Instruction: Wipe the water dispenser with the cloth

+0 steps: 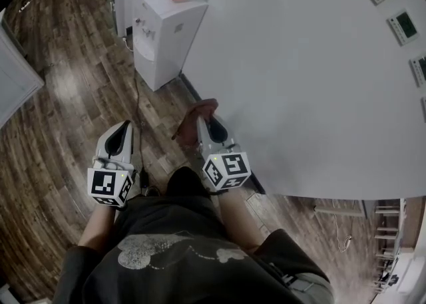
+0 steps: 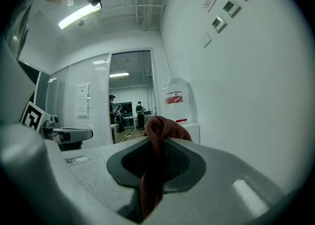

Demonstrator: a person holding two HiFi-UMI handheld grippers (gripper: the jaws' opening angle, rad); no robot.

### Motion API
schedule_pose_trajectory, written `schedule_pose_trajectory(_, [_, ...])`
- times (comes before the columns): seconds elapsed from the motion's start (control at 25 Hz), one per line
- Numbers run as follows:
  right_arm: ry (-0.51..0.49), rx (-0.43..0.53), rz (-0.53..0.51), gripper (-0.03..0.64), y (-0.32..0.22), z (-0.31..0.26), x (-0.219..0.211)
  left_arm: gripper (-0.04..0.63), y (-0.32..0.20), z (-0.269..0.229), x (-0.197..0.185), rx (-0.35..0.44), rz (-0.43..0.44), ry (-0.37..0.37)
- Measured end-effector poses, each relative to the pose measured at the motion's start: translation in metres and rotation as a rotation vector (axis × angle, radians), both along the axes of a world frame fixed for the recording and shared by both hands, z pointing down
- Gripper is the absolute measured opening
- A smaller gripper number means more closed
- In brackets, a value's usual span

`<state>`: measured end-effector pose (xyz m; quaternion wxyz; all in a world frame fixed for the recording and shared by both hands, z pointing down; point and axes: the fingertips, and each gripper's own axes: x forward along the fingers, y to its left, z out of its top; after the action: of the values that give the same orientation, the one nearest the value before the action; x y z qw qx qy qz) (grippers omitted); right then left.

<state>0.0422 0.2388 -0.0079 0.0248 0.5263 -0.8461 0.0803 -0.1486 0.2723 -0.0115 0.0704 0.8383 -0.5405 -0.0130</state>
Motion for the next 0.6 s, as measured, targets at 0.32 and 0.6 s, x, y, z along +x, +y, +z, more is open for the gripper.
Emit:
schedule_pose_trajectory(0.32, [-0.009, -0.027, 0.018, 0.043, -0.071, 0.022, 0.020, 0.018, -0.060, 0.010, -0.003, -0.023, -0.043, -0.001])
schedule_pose_trajectory(0.6, [-0.026, -0.046, -0.059, 0.043, -0.195, 0.033, 0.026, 0.018, -0.152, 0.022, 0.008, -0.060, -0.108, -0.010])
